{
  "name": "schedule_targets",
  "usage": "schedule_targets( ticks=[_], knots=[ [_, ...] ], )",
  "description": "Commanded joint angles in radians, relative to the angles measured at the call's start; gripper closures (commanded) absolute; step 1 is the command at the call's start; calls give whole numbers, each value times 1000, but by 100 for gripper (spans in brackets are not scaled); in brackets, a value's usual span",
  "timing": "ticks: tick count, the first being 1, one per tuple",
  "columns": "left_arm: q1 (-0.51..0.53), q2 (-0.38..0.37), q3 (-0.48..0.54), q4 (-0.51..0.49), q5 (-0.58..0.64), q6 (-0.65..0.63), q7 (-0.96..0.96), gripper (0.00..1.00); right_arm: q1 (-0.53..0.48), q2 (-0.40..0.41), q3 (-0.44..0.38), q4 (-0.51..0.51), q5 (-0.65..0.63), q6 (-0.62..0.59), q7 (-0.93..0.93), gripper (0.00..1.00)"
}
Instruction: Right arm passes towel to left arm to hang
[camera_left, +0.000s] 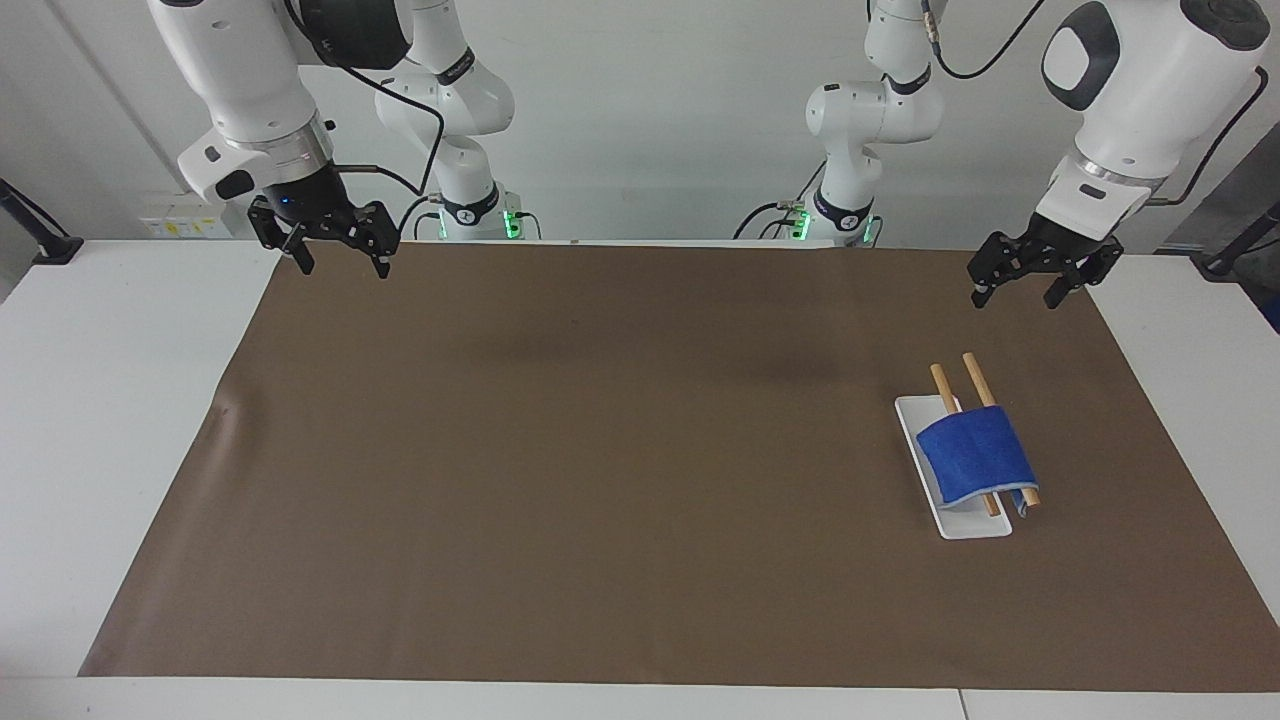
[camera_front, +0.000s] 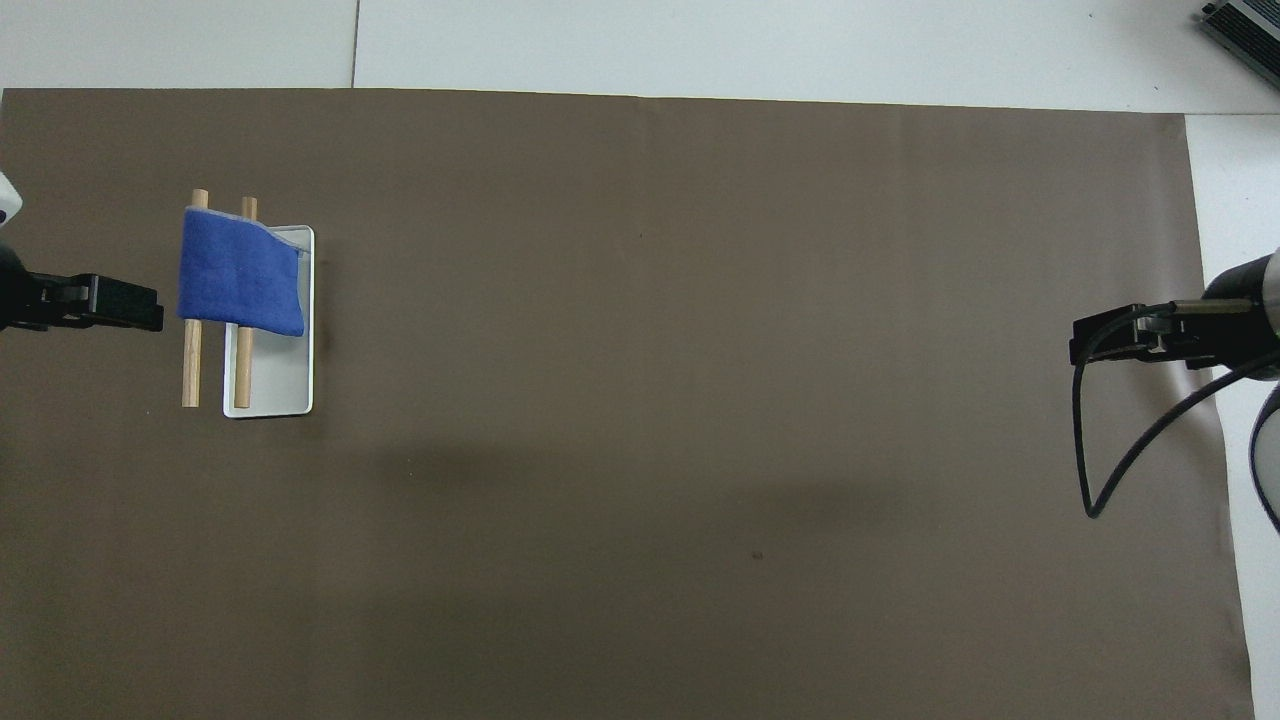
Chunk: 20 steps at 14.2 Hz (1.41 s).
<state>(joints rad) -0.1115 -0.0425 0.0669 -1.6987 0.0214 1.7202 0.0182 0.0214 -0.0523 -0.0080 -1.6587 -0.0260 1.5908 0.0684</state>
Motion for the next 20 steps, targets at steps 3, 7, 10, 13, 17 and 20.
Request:
schedule_targets(
  ticks=[3, 7, 10, 13, 17, 20],
  knots=[
    [-37, -23, 25, -26, 40, 22, 9, 0, -9, -7, 6, 3, -17, -15, -27, 0],
    [-34, -25, 25, -27, 40, 24, 9, 0, -11, -7, 6, 2, -17, -14, -27, 0],
    [-24, -28, 24, -30, 38, 24, 9, 0, -9, -7, 6, 2, -17, -14, -27, 0],
    [7, -30, 8, -30, 38, 22, 11, 0, -9, -7, 6, 2, -17, -14, -27, 0],
    [53, -25, -28, -29, 38, 32, 19, 0, -11, -7, 6, 2, -17, -14, -27, 0],
    [81, -23, -64, -29, 38, 36, 17, 0, -11, -7, 6, 2, -17, -14, -27, 0]
  ],
)
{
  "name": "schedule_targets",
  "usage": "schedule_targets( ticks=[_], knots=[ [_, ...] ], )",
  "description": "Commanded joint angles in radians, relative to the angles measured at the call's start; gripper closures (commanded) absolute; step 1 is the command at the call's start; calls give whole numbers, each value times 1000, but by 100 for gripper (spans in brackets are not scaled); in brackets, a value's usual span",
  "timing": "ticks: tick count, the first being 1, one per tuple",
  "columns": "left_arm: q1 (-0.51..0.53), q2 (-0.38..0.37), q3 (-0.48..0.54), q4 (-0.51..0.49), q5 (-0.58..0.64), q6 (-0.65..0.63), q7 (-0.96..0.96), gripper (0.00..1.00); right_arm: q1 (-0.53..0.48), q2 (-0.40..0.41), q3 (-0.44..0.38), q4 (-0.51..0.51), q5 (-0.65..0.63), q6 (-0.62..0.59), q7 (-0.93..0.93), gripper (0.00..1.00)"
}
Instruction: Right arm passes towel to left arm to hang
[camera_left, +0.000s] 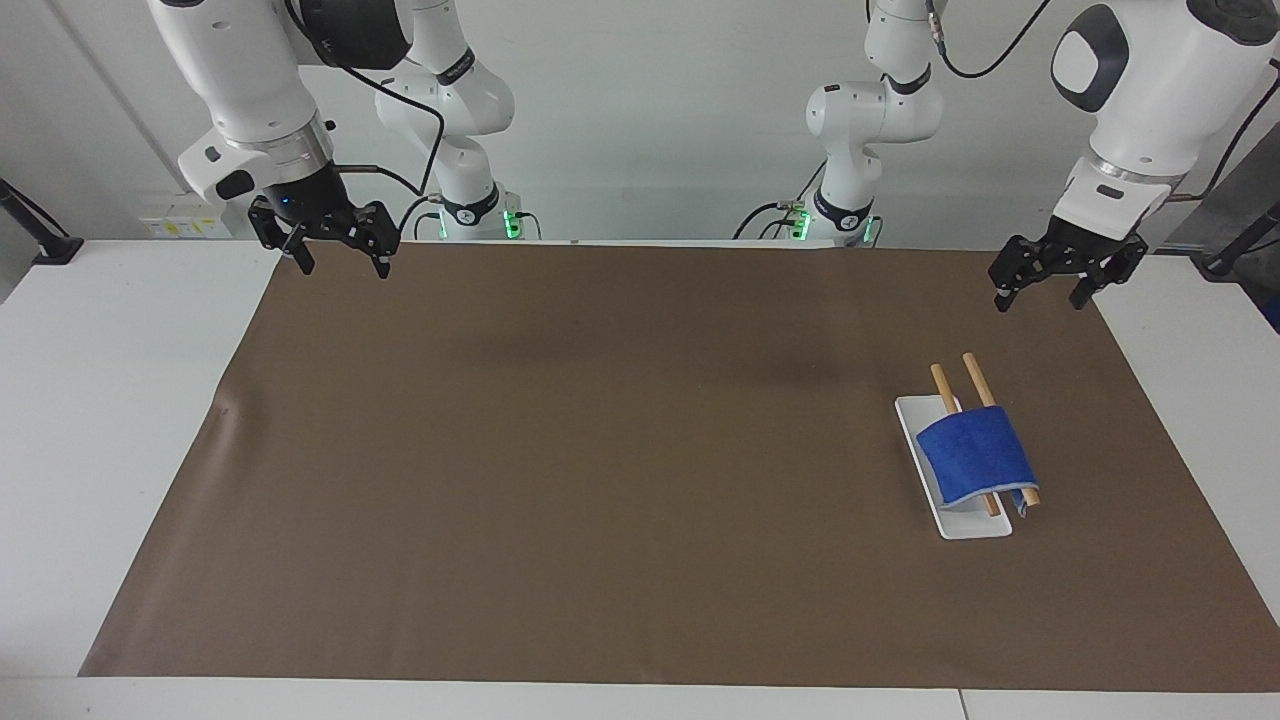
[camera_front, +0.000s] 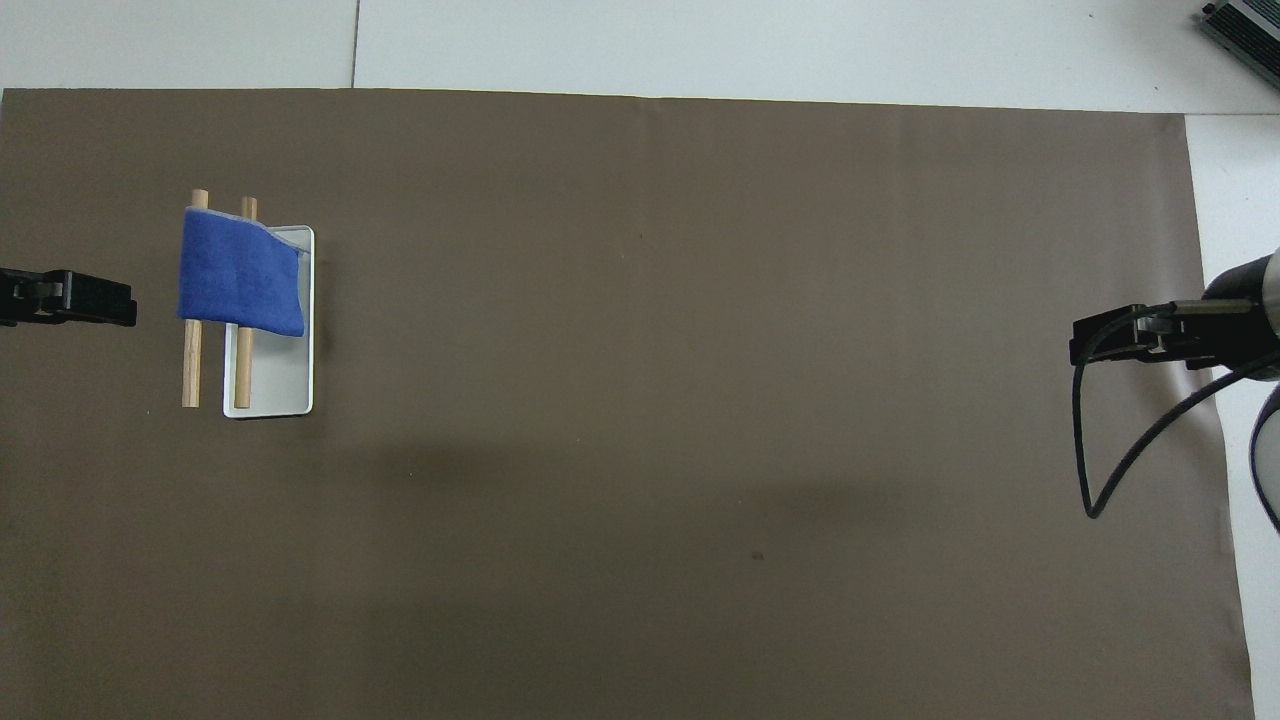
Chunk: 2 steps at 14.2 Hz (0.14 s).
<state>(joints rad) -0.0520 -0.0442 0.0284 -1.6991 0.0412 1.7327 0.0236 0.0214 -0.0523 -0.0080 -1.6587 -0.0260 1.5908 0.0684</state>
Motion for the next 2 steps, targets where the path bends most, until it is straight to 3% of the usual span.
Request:
schedule_targets(
  ticks=[1, 2],
  knots=[
    [20, -22, -24, -30, 17, 24, 12, 0, -9, -7, 6, 3, -17, -14, -27, 0],
    [20, -22, -24, -30, 17, 24, 12, 0, -9, -7, 6, 2, -17, -14, -27, 0]
  ],
)
